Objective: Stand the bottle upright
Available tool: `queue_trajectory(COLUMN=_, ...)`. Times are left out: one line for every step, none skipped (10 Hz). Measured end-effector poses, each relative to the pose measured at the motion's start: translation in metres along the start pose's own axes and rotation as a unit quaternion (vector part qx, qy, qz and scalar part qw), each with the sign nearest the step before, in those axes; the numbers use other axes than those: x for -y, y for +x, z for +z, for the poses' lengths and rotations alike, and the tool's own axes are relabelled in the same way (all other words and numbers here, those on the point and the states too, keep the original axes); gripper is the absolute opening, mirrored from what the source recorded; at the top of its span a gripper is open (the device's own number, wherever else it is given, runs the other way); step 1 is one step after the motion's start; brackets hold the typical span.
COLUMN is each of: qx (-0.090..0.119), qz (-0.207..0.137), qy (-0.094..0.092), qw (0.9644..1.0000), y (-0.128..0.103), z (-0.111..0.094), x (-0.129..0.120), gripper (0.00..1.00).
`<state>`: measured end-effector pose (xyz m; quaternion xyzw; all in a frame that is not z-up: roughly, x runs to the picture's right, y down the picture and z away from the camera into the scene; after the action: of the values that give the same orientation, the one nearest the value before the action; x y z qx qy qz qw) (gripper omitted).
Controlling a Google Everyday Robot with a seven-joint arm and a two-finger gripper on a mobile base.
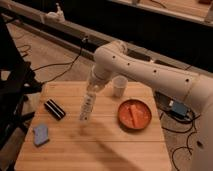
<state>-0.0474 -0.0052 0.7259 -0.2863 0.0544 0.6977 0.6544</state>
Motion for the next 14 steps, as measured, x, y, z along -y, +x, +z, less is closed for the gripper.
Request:
queue_trajectory(qx=0.000, qz=0.001, qy=0.000, qw=1.0000, y=0.000, z=0.000, x=0.001, gripper=0.00)
queue_trajectory(qx=0.000, qz=0.001, qy=0.000, qw=1.0000, y=0.000, z=0.000, x=0.001, gripper=0.00)
queue_trajectory(qx=0.000, qz=0.000, qy=0.001, qw=1.0000, y=0.000, z=0.000, x=0.000, gripper=0.00)
queue_trajectory(qx=0.000, qz=-0.001, qy=0.002, qw=1.0000, y=-0.001, z=0.001, x=0.002, gripper=0.00)
queue_trajectory(qx=0.003, qz=0.000, qy=0.006, qw=1.0000, y=-0.004, z=0.004, x=0.008, gripper=0.00)
queue_trajectory(qx=0.005, qz=0.001, qy=0.010, qw=0.9999, y=-0.008, z=0.005, x=0.013, gripper=0.00)
queue_trajectory(qx=0.009, qz=-0.001, qy=0.019, qw=0.9998, y=-0.011, z=0.009, x=0.020, gripper=0.00)
queue_trajectory(qx=0.011, qz=-0.004, qy=0.027, qw=0.9996, y=-0.013, z=0.014, x=0.025, gripper=0.00)
queue_trajectory(qx=0.014, qz=-0.007, qy=0.034, qw=0.9993, y=-0.016, z=0.019, x=0.028, gripper=0.00)
queue_trajectory(qx=0.018, qz=-0.009, qy=0.043, qw=0.9989, y=-0.019, z=0.024, x=0.031, gripper=0.00)
queue_trajectory(qx=0.021, qz=-0.010, qy=0.049, qw=0.9986, y=-0.021, z=0.026, x=0.034, gripper=0.00)
queue_trajectory(qx=0.026, qz=-0.011, qy=0.055, qw=0.9981, y=-0.025, z=0.027, x=0.036, gripper=0.00)
queue_trajectory(qx=0.033, qz=-0.012, qy=0.059, qw=0.9976, y=-0.029, z=0.027, x=0.039, gripper=0.00)
queue_trajectory(qx=0.040, qz=-0.014, qy=0.061, qw=0.9972, y=-0.033, z=0.025, x=0.040, gripper=0.00)
